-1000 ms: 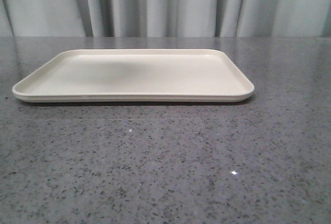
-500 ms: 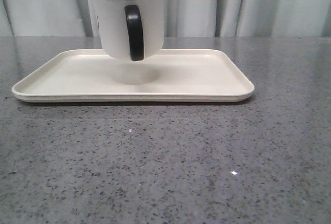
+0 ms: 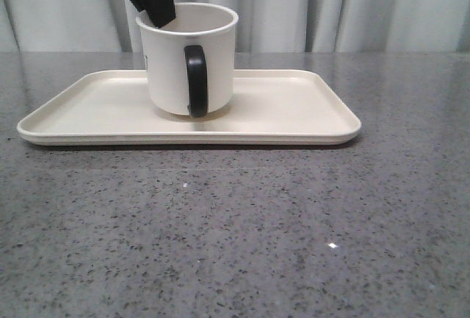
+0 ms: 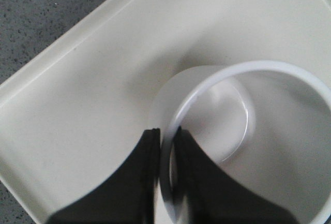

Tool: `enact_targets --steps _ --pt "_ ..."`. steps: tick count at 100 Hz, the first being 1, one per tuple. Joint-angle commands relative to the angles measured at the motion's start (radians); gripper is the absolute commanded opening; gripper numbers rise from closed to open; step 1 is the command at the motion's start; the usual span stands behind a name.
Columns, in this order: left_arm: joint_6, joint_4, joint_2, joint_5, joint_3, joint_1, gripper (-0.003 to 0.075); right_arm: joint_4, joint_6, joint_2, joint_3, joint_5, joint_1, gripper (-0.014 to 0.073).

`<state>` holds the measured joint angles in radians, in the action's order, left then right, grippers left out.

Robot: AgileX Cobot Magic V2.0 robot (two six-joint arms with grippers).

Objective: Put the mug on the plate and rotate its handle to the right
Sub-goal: 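Lower the mug onto the cream tray and open the left gripper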

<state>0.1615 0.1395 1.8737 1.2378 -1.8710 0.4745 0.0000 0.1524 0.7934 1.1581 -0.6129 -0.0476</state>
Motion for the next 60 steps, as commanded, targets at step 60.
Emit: enact_targets --steps 60 --pt "-0.002 0.003 0.001 0.006 -0.034 0.007 -0.002 -0.013 0.006 0.001 0.029 0.056 -0.002 0.0526"
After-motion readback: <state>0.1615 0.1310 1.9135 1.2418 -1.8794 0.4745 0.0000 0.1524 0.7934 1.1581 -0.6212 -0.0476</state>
